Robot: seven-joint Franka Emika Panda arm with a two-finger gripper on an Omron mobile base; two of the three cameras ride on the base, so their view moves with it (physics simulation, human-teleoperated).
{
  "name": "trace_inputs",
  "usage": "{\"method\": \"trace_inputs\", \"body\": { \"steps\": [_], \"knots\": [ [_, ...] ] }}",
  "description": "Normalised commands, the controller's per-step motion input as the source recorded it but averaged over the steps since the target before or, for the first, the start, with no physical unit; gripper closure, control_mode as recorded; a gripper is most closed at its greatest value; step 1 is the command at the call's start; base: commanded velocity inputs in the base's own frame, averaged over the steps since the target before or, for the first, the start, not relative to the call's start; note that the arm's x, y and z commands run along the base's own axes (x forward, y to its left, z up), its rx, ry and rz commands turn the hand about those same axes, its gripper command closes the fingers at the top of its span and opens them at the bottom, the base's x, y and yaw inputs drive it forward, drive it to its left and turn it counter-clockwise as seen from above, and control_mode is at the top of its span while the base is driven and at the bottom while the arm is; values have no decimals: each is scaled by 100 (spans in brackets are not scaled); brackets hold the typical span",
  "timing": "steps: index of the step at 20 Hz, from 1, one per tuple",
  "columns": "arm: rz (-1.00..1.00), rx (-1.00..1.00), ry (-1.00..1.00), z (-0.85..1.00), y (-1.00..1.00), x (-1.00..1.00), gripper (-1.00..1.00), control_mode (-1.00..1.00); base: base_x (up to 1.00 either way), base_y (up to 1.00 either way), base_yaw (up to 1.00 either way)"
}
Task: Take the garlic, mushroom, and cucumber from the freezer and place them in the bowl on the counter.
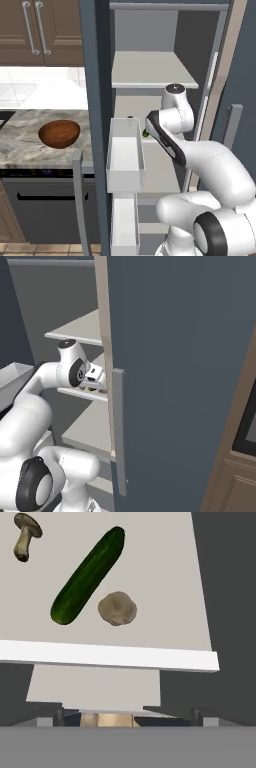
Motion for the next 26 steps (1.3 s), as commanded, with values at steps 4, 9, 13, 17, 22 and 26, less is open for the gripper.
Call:
{"method": "trace_inputs", "body": {
  "steps": [4, 9, 13, 17, 22, 26],
  "knots": [
    [0, 0, 0, -13, -1, 21, -100, -100, 0, 0, 0],
    [0, 0, 0, -18, 0, 19, -100, -100, 0, 0, 0],
    [0, 0, 0, -19, -1, 16, -100, -100, 0, 0, 0],
    [0, 0, 0, -16, -8, 16, -100, -100, 0, 0, 0],
    [0, 0, 0, -16, -4, 13, -100, -100, 0, 0, 0],
    [0, 0, 0, -13, -3, 13, -100, -100, 0, 0, 0]
  ]
}}
